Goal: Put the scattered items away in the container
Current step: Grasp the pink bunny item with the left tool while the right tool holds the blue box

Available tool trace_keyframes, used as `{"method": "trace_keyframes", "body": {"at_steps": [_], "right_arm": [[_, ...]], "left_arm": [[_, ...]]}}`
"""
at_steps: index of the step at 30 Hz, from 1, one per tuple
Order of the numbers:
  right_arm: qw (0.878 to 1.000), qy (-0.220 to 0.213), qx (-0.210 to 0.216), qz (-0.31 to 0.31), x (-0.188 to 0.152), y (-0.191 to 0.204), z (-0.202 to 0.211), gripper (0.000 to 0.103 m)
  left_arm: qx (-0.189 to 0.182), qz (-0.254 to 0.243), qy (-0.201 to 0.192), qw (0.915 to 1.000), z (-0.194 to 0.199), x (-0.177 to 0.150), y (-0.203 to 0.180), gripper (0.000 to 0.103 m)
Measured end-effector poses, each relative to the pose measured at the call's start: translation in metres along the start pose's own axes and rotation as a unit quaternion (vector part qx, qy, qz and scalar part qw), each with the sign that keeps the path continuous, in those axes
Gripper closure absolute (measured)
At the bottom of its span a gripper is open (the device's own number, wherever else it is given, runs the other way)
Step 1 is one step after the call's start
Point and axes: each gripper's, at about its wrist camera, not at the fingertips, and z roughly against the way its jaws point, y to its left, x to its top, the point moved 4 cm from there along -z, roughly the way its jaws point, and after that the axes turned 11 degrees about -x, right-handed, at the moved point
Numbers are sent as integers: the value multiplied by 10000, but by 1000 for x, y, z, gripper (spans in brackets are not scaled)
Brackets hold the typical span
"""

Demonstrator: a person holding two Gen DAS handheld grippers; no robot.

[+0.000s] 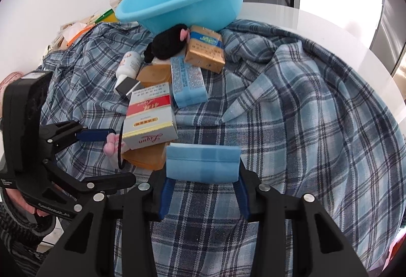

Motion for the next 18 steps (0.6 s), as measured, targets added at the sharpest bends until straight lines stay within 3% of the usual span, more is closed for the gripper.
{"method": "trace_keyframes", "body": {"at_steps": [4,9,12,18], "right_arm": [[10000,86,14,-34,-3,0,-7,62],[9999,95,-3,-50,-3,0,-7,62],[9999,85,-8,-67,-3,-1,-6,62],[9999,18,-49,-91,-1,-2,-1,63]], "left_arm": [[-16,-82,-7,10000,1,0,1,18],[-60,-49,-27,10000,5,2,6,58],[-123,27,-62,9999,11,0,8,60],[100,-156,-177,9997,30,-6,0,61]]}}
